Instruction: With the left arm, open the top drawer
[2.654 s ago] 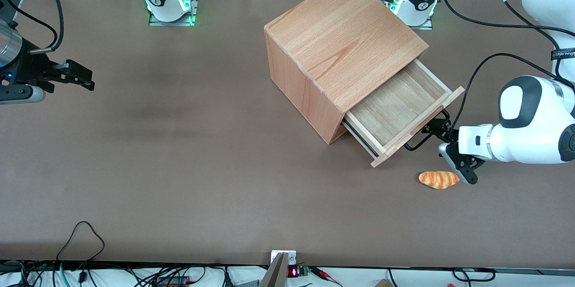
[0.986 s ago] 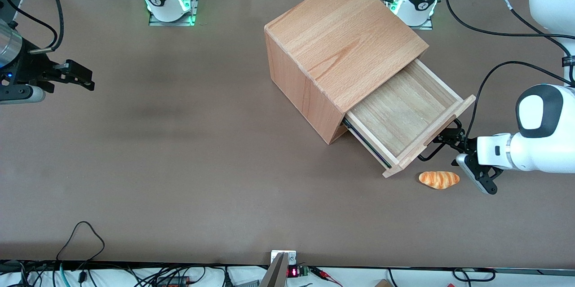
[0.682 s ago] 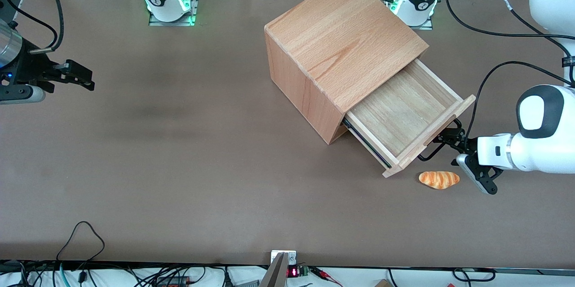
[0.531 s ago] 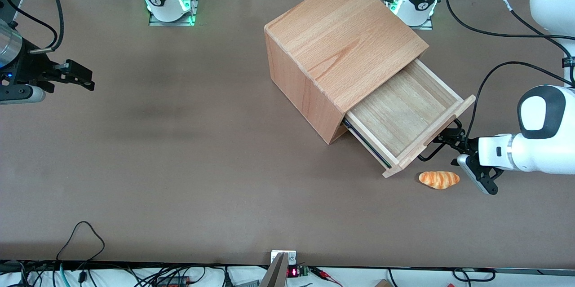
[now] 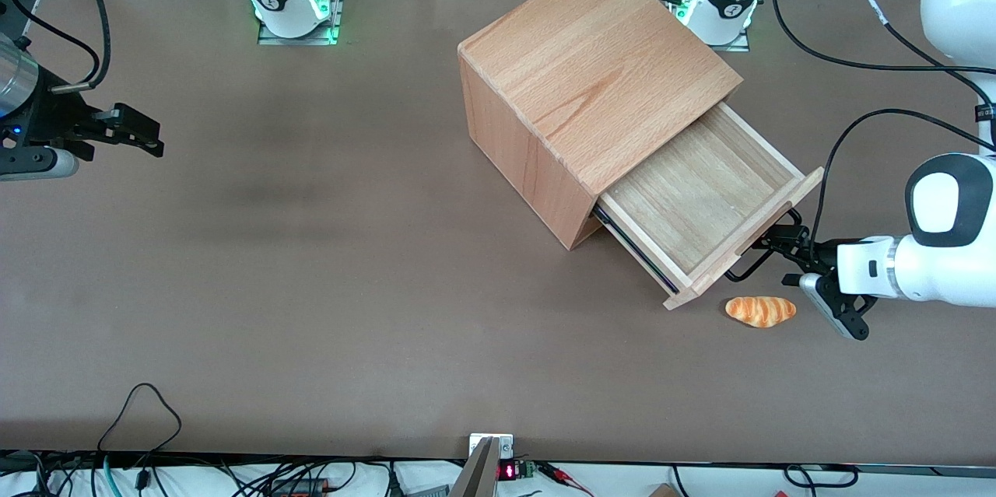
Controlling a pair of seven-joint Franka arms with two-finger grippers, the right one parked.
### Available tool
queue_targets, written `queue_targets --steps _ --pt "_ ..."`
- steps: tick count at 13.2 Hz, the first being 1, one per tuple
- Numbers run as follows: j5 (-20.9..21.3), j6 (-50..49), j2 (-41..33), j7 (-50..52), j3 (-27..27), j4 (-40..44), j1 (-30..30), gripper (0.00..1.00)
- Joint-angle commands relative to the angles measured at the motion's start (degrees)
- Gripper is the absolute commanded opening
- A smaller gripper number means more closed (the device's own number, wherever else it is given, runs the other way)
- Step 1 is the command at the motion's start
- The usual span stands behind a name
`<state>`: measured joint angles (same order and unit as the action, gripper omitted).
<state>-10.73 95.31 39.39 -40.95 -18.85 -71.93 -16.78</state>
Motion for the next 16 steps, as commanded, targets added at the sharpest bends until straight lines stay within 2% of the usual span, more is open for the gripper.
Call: queue_targets --steps 1,11,16 --pt "-1.57 -3.37 -0.01 -0.09 0.83 2.15 -1.32 1.00" --pt "-2.10 -7.41 -0.62 0.43 0.66 4.96 -1.41 1.00" --pt "-0.18 -12.42 -1.50 2.46 0.92 9.09 -1.50 1.00"
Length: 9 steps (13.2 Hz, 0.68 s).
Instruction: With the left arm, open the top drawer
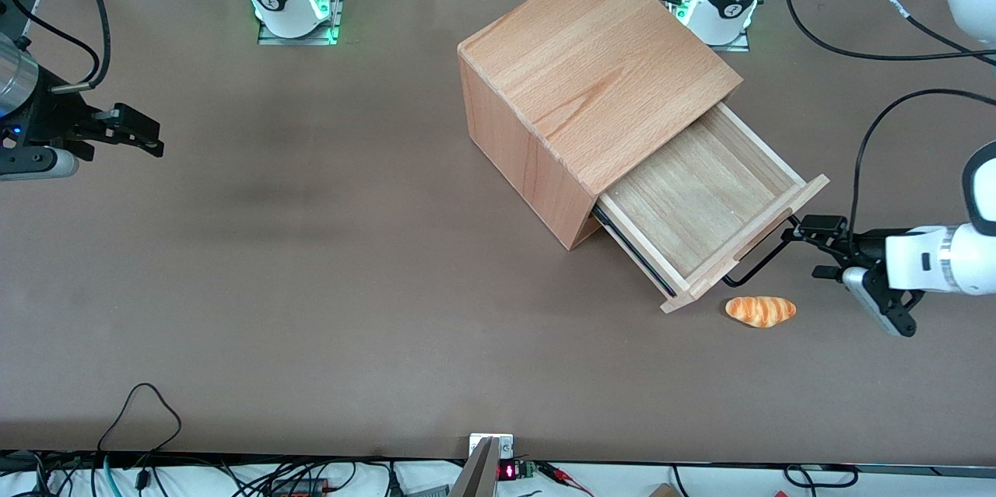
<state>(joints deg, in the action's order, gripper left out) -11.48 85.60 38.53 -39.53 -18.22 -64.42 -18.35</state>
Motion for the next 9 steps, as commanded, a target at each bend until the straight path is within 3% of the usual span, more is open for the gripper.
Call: queue_targets --steps 1,9 --pt "1.45 -2.89 -1.78 2.08 0.38 1.49 0.06 1.00" --pt "7.61 -3.07 -9.70 17.19 0.56 0.53 -1.60 1.00"
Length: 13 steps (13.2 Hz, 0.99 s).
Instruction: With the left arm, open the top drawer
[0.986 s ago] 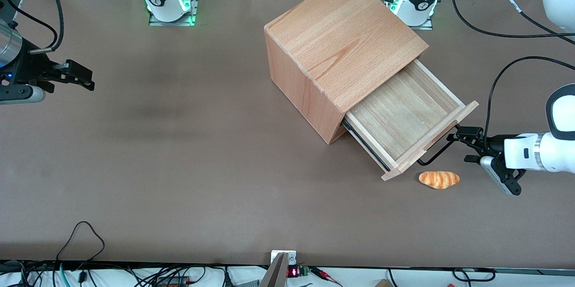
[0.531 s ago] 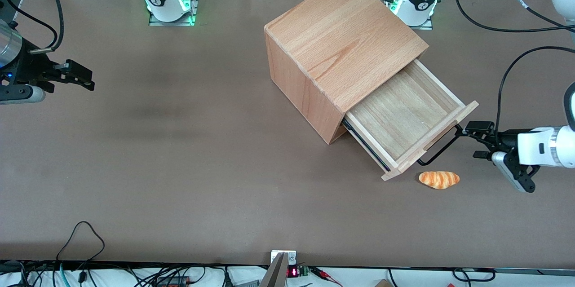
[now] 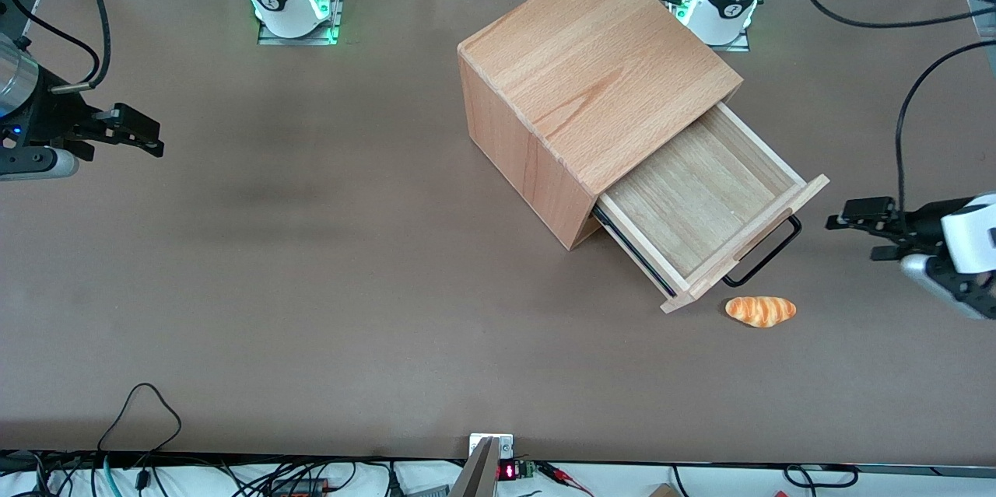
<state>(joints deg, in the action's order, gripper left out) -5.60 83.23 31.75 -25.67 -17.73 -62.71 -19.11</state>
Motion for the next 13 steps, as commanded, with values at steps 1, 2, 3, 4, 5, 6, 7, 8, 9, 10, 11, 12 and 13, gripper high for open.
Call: queue_targets --steps 1,2,3,4,5,6,7,8,9,10,11,12,13 --pt "2.77 -0.70 -3.70 3.96 0.07 -1.28 -0.93 1.00" --pt "3.92 -0.70 -4.58 4.48 0.07 -1.37 -1.02 1.00" --pt "4.02 -0.70 -5.20 5.19 0.07 -1.71 -1.46 1.00" --pt "4.10 -0.61 -5.90 5.80 0.07 -2.07 -2.24 1.00" --pt "4.10 -0.61 -6.78 6.33 0.07 -2.94 -2.60 1.00" --pt "4.28 -0.52 -7.92 9.55 0.24 -3.73 -2.95 1.00" --pt "6.19 -0.44 -8.97 11.07 0.24 -4.35 -2.87 1.00" --pt "8.65 -0.35 -10.20 12.04 -0.28 -5.05 -2.43 1.00" --pt "8.93 0.00 -11.52 13.18 -0.28 -6.28 -2.08 1.00" --pt "9.02 0.53 -12.49 14.23 0.15 -6.98 -1.20 1.00" --pt "9.03 0.62 -13.02 15.20 0.50 -6.99 -0.50 1.00" --pt "9.11 0.62 -13.29 16.08 1.64 -6.99 0.73 1.00" --pt "9.03 0.62 -14.07 16.96 4.35 -7.08 3.35 1.00"
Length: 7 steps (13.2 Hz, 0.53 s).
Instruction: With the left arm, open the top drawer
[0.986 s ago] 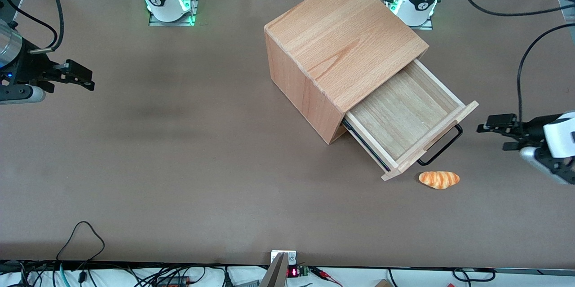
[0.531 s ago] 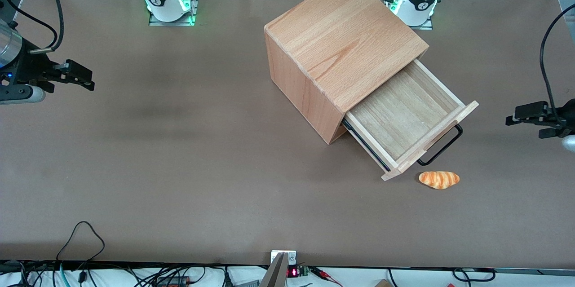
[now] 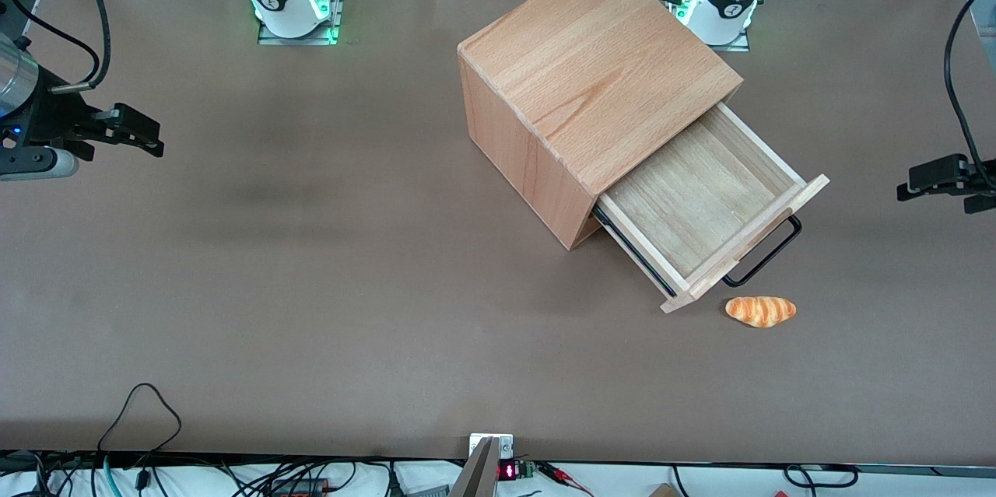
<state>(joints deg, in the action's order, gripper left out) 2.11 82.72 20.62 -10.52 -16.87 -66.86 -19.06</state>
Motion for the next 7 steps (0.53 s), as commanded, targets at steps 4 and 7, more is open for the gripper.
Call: queue_targets --steps 4,7 --pt "-1.13 2.43 -7.77 2.08 13.16 -7.21 11.83 1.00" --pt "-2.64 7.44 -15.40 2.17 18.79 -17.13 16.41 1.00"
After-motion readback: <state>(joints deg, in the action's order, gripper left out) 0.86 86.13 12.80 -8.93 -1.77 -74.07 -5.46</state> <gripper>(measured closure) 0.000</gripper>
